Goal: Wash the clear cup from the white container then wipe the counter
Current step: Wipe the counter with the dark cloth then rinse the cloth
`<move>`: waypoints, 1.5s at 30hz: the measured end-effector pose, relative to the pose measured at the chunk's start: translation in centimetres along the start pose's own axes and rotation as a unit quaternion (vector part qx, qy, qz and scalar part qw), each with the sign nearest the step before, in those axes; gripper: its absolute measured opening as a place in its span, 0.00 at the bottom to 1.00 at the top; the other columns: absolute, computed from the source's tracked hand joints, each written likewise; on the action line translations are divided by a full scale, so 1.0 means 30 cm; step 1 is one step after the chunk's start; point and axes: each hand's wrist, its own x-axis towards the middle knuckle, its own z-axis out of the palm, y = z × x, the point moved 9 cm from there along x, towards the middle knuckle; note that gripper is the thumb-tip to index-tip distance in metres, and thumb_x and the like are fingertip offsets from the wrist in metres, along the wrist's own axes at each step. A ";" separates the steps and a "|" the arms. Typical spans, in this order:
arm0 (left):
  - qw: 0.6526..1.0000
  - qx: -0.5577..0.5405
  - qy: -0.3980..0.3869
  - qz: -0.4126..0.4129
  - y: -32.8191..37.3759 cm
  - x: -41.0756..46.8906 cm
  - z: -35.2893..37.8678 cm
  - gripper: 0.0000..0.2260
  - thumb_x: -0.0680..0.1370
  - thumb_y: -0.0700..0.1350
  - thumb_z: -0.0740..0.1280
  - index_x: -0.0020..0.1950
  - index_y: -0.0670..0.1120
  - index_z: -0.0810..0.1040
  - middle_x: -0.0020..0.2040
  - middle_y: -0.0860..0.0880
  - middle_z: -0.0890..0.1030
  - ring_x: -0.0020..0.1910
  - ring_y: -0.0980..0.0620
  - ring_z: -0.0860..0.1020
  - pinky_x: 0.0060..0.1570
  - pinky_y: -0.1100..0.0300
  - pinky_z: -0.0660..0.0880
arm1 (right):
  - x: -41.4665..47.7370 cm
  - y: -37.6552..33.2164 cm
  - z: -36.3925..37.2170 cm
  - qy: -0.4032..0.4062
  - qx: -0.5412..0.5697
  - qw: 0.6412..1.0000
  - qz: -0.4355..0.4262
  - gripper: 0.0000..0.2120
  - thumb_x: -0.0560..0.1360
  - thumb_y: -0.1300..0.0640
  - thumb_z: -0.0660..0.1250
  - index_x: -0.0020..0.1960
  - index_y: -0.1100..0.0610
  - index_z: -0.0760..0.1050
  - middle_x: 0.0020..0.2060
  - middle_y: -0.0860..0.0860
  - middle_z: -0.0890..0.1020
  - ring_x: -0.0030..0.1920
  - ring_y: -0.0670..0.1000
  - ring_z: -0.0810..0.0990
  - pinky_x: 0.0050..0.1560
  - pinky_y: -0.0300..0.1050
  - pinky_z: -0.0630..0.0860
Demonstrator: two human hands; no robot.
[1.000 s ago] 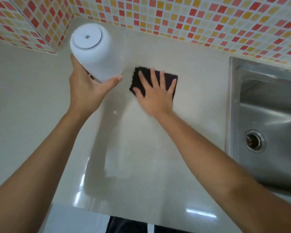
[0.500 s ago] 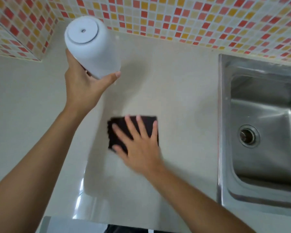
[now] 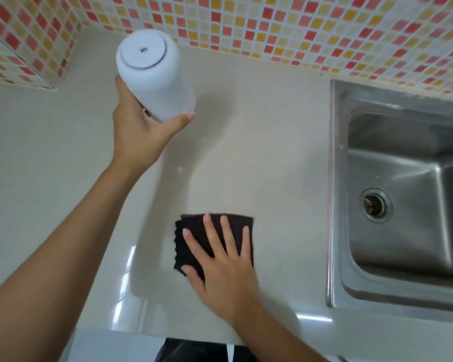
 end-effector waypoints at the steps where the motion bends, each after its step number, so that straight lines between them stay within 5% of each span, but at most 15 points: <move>1: 1.000 -0.003 -0.005 -0.001 0.006 0.002 0.015 0.44 0.67 0.55 0.78 0.75 0.44 0.59 0.67 0.54 0.73 0.63 0.65 0.72 0.59 0.67 0.74 | -0.041 0.005 0.005 -0.014 -0.005 1.000 -0.023 0.28 0.79 0.35 0.51 0.76 0.40 0.52 0.78 0.50 0.53 0.77 0.58 0.51 0.70 0.69 0.52; 4: 1.000 -0.010 -0.011 -0.004 0.014 -0.009 0.051 0.44 0.67 0.55 0.78 0.74 0.44 0.59 0.67 0.54 0.74 0.63 0.63 0.73 0.58 0.68 0.74 | 0.114 0.176 -0.053 0.021 -0.035 0.999 -0.010 0.28 0.78 0.34 0.51 0.76 0.39 0.55 0.77 0.49 0.55 0.77 0.56 0.52 0.70 0.68 0.50; 8: 0.999 -0.021 -0.019 -0.020 -0.019 -0.060 0.092 0.43 0.66 0.56 0.79 0.73 0.45 0.61 0.66 0.54 0.75 0.63 0.59 0.75 0.60 0.59 0.76 | 0.519 0.579 -0.191 0.052 -0.051 0.989 0.132 0.28 0.77 0.33 0.45 0.76 0.38 0.50 0.78 0.48 0.54 0.77 0.56 0.50 0.71 0.68 0.44; 11: 0.999 -0.014 -0.039 -0.024 -0.034 -0.102 0.117 0.43 0.66 0.55 0.79 0.73 0.46 0.61 0.65 0.54 0.76 0.62 0.61 0.75 0.58 0.64 0.75 | 0.660 0.766 -0.228 0.036 -0.024 0.982 0.185 0.28 0.78 0.34 0.41 0.77 0.39 0.47 0.78 0.49 0.50 0.77 0.56 0.45 0.72 0.67 0.40; 16: 0.998 -0.008 -0.054 -0.015 -0.012 -0.106 0.133 0.44 0.66 0.56 0.79 0.74 0.46 0.60 0.66 0.55 0.74 0.63 0.63 0.74 0.58 0.67 0.74 | 0.302 0.582 -0.169 0.082 -0.047 0.980 0.177 0.27 0.80 0.37 0.46 0.77 0.43 0.53 0.77 0.53 0.56 0.76 0.60 0.51 0.72 0.66 0.47; 21: 0.998 -0.029 -0.047 -0.010 0.024 -0.070 0.151 0.44 0.66 0.54 0.79 0.75 0.46 0.59 0.66 0.56 0.73 0.62 0.67 0.72 0.57 0.70 0.73 | -0.161 0.335 -0.047 -0.005 -0.055 0.995 0.078 0.30 0.78 0.34 0.50 0.77 0.40 0.50 0.78 0.51 0.52 0.77 0.58 0.50 0.71 0.69 0.51; 27: 0.999 -0.026 -0.025 -0.018 -0.008 -0.069 0.122 0.44 0.67 0.53 0.79 0.75 0.45 0.60 0.65 0.57 0.74 0.61 0.68 0.73 0.55 0.72 0.73 | 0.393 0.549 -0.161 0.041 -0.060 0.991 0.114 0.29 0.77 0.32 0.48 0.76 0.38 0.51 0.78 0.49 0.54 0.77 0.59 0.50 0.71 0.70 0.43; 31: 1.000 -0.003 -0.012 -0.019 -0.035 -0.079 0.068 0.43 0.66 0.55 0.79 0.74 0.47 0.60 0.67 0.56 0.74 0.63 0.62 0.73 0.58 0.65 0.75 | 0.718 0.557 -0.182 0.039 -0.035 0.985 0.167 0.30 0.77 0.32 0.45 0.76 0.39 0.49 0.78 0.48 0.50 0.77 0.58 0.45 0.70 0.71 0.39; 34: 1.000 0.002 -0.005 -0.019 -0.032 -0.085 0.034 0.43 0.66 0.55 0.79 0.74 0.46 0.60 0.66 0.55 0.75 0.63 0.61 0.74 0.60 0.59 0.76 | 0.649 0.506 -0.162 0.058 -0.040 0.986 0.151 0.30 0.78 0.34 0.47 0.77 0.41 0.51 0.78 0.50 0.52 0.77 0.58 0.47 0.70 0.70 0.41; 40: 1.000 -0.003 0.015 -0.014 0.014 -0.055 0.002 0.45 0.66 0.56 0.79 0.74 0.45 0.59 0.67 0.55 0.74 0.64 0.61 0.73 0.58 0.67 0.74 | 0.081 0.266 -0.066 0.044 -0.034 0.993 0.100 0.30 0.77 0.35 0.51 0.77 0.44 0.54 0.78 0.51 0.53 0.77 0.58 0.48 0.71 0.69 0.46; 45: 1.000 -0.016 0.006 0.001 0.029 -0.047 0.016 0.44 0.66 0.55 0.79 0.74 0.45 0.60 0.67 0.54 0.74 0.64 0.60 0.73 0.57 0.68 0.74 | 0.451 0.418 -0.147 0.055 -0.048 0.988 0.139 0.31 0.76 0.32 0.48 0.76 0.42 0.54 0.78 0.50 0.54 0.77 0.58 0.49 0.70 0.70 0.43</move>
